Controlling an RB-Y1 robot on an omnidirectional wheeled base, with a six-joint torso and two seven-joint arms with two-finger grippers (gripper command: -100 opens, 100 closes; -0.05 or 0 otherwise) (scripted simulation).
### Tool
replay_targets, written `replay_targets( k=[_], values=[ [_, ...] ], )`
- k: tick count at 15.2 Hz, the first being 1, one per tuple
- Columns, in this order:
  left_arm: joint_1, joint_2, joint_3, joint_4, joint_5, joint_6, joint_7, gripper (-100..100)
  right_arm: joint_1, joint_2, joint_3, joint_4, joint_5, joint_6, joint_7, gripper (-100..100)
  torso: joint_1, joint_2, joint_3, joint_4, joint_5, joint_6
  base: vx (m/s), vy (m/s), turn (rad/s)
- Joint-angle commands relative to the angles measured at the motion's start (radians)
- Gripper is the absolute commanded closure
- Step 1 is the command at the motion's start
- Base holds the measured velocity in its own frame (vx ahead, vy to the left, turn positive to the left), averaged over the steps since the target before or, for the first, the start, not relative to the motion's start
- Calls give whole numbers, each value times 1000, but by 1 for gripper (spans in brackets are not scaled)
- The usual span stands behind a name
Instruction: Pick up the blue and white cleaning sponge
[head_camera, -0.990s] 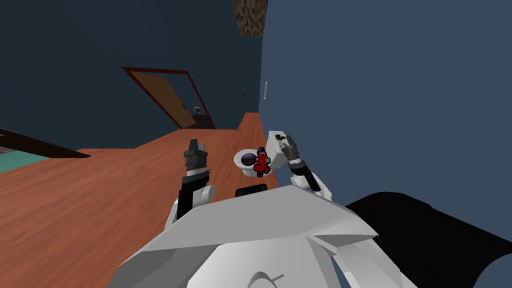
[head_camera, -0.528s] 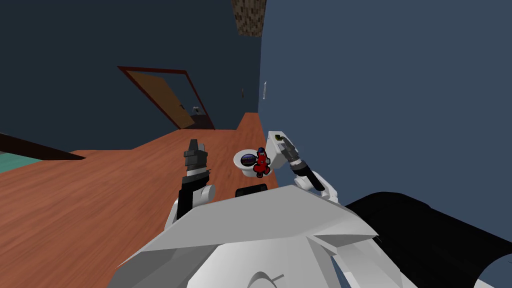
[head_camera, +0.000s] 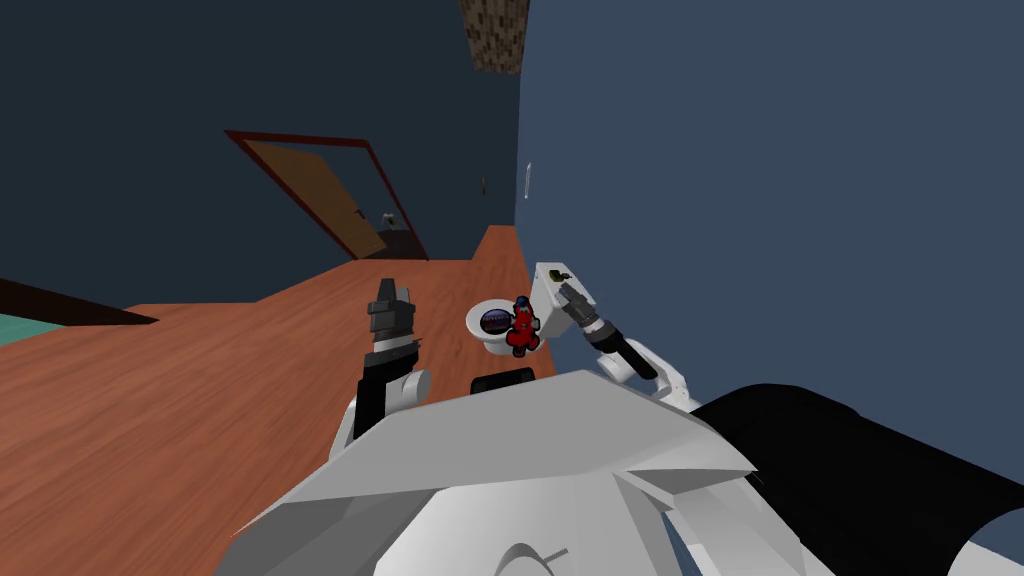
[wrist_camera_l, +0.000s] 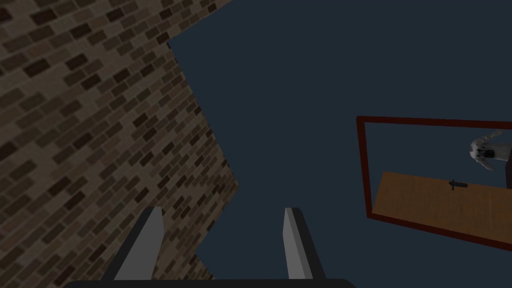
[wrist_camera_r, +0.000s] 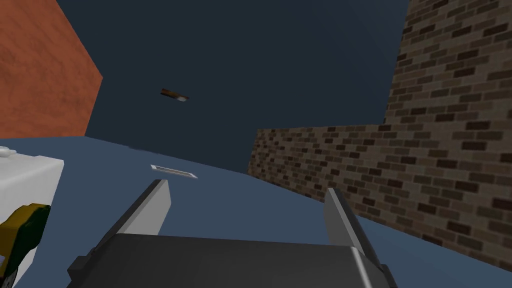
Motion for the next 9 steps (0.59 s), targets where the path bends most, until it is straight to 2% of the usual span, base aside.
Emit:
replay_targets(
  k=[1,2,5,6,9],
  values=[
    [0,0,0,0,0,0,0,0,2,-34,1,0,-1,1,0,-100,0,0,0,0,0,0,12,0,1],
    [0,0,0,0,0,0,0,0,13,-67,5,21,-8,-6,-7,-100,0,0,0,0,0,0,20,1,-33],
    [0,0,0,0,0,0,0,0,13,-123,5,21,-8,-6,-7,-100,0,0,0,0,0,0,21,1,-21],
    [0,0,0,0,0,0,0,0,25,-153,9,42,-15,-13,-14,-100,0,0,0,0,0,0,21,1,-38],
    [0,0,0,0,0,0,0,0,25,-215,9,42,-15,-13,-14,-100,0,0,0,0,0,0,21,1,-21]
  ],
)
